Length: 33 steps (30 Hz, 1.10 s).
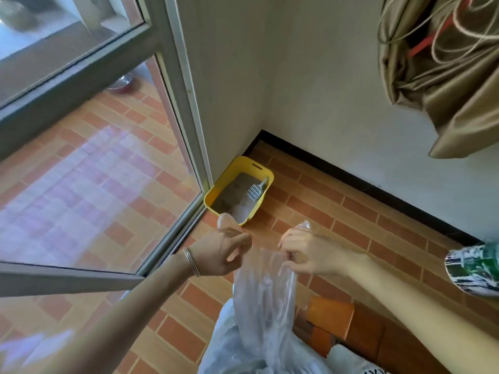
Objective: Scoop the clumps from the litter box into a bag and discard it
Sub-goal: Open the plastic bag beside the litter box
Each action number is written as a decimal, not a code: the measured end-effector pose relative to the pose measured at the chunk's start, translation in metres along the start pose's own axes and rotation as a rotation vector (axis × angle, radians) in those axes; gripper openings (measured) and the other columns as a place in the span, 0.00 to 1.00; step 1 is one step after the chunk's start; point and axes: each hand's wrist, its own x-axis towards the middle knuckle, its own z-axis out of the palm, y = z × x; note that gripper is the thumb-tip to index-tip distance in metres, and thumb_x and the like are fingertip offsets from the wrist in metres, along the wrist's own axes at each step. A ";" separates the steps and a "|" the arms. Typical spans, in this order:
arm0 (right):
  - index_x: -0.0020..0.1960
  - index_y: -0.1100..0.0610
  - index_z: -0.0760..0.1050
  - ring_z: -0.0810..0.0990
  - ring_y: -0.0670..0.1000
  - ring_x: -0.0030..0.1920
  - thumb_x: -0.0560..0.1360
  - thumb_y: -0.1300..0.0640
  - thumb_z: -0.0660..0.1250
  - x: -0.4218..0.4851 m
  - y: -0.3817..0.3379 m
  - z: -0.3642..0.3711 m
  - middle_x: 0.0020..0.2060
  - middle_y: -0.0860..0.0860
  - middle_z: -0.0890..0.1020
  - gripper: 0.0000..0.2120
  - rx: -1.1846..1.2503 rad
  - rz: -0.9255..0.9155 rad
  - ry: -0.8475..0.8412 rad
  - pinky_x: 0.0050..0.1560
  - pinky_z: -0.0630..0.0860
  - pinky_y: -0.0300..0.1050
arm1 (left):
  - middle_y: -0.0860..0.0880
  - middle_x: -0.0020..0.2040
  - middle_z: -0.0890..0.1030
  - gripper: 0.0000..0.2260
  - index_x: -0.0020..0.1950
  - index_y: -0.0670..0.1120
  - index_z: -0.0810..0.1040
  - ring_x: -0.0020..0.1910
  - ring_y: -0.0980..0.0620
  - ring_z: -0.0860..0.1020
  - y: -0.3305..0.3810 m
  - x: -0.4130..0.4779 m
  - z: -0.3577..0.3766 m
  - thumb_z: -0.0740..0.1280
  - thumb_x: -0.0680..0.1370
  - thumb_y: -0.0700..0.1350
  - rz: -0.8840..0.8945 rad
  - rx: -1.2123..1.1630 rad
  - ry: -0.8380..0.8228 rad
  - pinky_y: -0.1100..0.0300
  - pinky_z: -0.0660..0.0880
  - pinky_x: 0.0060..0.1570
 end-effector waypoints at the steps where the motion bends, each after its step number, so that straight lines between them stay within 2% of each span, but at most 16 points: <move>1: 0.40 0.55 0.74 0.75 0.47 0.52 0.73 0.53 0.66 0.009 0.009 -0.009 0.42 0.47 0.79 0.06 -0.059 -0.032 -0.007 0.56 0.71 0.46 | 0.52 0.35 0.76 0.07 0.46 0.48 0.71 0.33 0.54 0.71 -0.005 0.006 -0.008 0.65 0.69 0.41 0.018 -0.009 -0.010 0.60 0.73 0.34; 4: 0.41 0.53 0.74 0.75 0.47 0.49 0.73 0.55 0.66 0.036 0.035 -0.033 0.41 0.46 0.79 0.03 -0.209 -0.140 -0.039 0.55 0.71 0.44 | 0.53 0.35 0.78 0.10 0.51 0.48 0.74 0.34 0.53 0.76 -0.022 0.020 -0.025 0.64 0.70 0.45 0.069 0.004 -0.068 0.57 0.76 0.38; 7: 0.42 0.52 0.72 0.75 0.47 0.45 0.73 0.57 0.65 0.059 0.058 -0.044 0.39 0.45 0.78 0.03 -0.249 -0.207 -0.088 0.52 0.73 0.44 | 0.54 0.33 0.78 0.11 0.53 0.49 0.75 0.33 0.53 0.77 -0.044 0.030 -0.034 0.66 0.72 0.51 0.043 0.052 -0.124 0.54 0.78 0.38; 11: 0.42 0.53 0.73 0.73 0.47 0.42 0.70 0.60 0.66 0.090 0.083 -0.057 0.37 0.46 0.78 0.04 -0.276 -0.288 -0.157 0.46 0.73 0.42 | 0.51 0.34 0.80 0.16 0.55 0.49 0.76 0.32 0.51 0.78 -0.062 0.033 -0.036 0.69 0.72 0.56 -0.074 0.065 -0.159 0.58 0.77 0.36; 14: 0.44 0.53 0.74 0.74 0.48 0.38 0.71 0.59 0.66 0.113 0.110 -0.070 0.35 0.46 0.78 0.03 -0.330 -0.352 -0.227 0.47 0.75 0.43 | 0.51 0.34 0.80 0.16 0.54 0.50 0.77 0.32 0.50 0.78 -0.075 0.034 -0.032 0.70 0.71 0.56 -0.146 0.127 -0.156 0.61 0.73 0.36; 17: 0.47 0.53 0.73 0.75 0.49 0.38 0.76 0.54 0.60 0.137 0.144 -0.088 0.36 0.46 0.78 0.05 -0.399 -0.423 -0.347 0.56 0.73 0.47 | 0.53 0.31 0.78 0.13 0.48 0.53 0.78 0.29 0.52 0.77 -0.088 0.038 -0.024 0.74 0.66 0.53 -0.190 0.224 -0.095 0.66 0.66 0.34; 19: 0.51 0.52 0.74 0.77 0.47 0.42 0.77 0.50 0.59 0.155 0.170 -0.101 0.39 0.45 0.79 0.09 -0.433 -0.495 -0.405 0.61 0.70 0.46 | 0.55 0.31 0.77 0.12 0.45 0.55 0.77 0.29 0.53 0.76 -0.092 0.045 -0.015 0.74 0.64 0.50 -0.259 0.241 -0.046 0.66 0.68 0.35; 22: 0.53 0.51 0.75 0.78 0.46 0.43 0.76 0.44 0.61 0.184 0.208 -0.118 0.40 0.44 0.79 0.13 -0.461 -0.624 -0.447 0.59 0.72 0.46 | 0.55 0.32 0.76 0.08 0.42 0.53 0.74 0.32 0.52 0.75 -0.097 0.067 -0.003 0.69 0.66 0.44 -0.398 0.153 0.079 0.61 0.73 0.38; 24: 0.54 0.51 0.75 0.78 0.47 0.46 0.75 0.42 0.63 0.205 0.233 -0.130 0.43 0.44 0.80 0.15 -0.473 -0.714 -0.510 0.59 0.72 0.46 | 0.55 0.32 0.74 0.07 0.40 0.52 0.73 0.32 0.52 0.73 -0.096 0.089 0.007 0.64 0.65 0.41 -0.504 0.128 0.178 0.61 0.72 0.37; 26: 0.56 0.52 0.74 0.77 0.48 0.51 0.75 0.41 0.63 0.223 0.255 -0.145 0.48 0.45 0.79 0.17 -0.489 -0.790 -0.585 0.61 0.70 0.45 | 0.55 0.33 0.73 0.07 0.39 0.51 0.72 0.33 0.52 0.72 -0.091 0.117 0.018 0.62 0.65 0.40 -0.622 0.104 0.277 0.60 0.71 0.35; 29: 0.56 0.52 0.73 0.77 0.48 0.53 0.74 0.43 0.64 0.241 0.283 -0.161 0.50 0.46 0.79 0.17 -0.515 -0.916 -0.608 0.63 0.68 0.44 | 0.53 0.36 0.73 0.08 0.39 0.49 0.72 0.34 0.50 0.73 -0.086 0.163 0.034 0.65 0.65 0.38 -0.748 0.117 0.353 0.59 0.71 0.34; 33: 0.56 0.55 0.73 0.78 0.52 0.52 0.73 0.51 0.67 0.260 0.312 -0.162 0.50 0.50 0.79 0.14 -0.577 -1.051 -0.693 0.59 0.72 0.48 | 0.49 0.42 0.77 0.11 0.45 0.47 0.75 0.33 0.48 0.75 -0.086 0.214 0.060 0.65 0.67 0.35 -0.954 0.088 0.379 0.59 0.71 0.28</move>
